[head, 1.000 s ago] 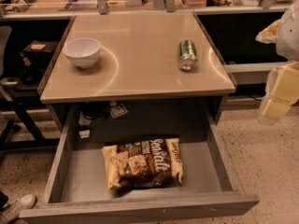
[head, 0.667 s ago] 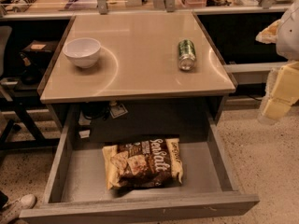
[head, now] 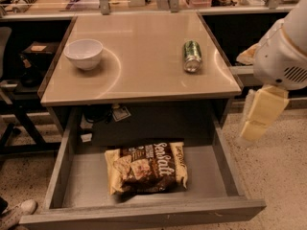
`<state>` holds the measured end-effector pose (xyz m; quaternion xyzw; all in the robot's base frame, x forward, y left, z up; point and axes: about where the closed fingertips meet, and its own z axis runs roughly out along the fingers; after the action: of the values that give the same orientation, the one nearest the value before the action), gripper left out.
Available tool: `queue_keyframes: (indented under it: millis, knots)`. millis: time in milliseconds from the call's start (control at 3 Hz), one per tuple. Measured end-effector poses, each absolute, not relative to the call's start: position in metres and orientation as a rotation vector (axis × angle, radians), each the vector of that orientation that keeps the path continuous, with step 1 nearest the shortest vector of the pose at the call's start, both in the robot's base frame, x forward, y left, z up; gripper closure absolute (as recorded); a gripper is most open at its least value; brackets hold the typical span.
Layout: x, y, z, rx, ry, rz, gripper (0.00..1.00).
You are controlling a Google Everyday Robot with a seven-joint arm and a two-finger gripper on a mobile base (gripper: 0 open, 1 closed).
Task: Pick brown chip bag from top drawer and place on counter
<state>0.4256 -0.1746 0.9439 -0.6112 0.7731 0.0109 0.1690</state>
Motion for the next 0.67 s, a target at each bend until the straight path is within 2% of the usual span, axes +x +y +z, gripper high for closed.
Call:
queue_keyframes:
  millis: [667]
  knots:
    - [0.418,-0.093,0.886,-1.852,2.118,0.218,0.0]
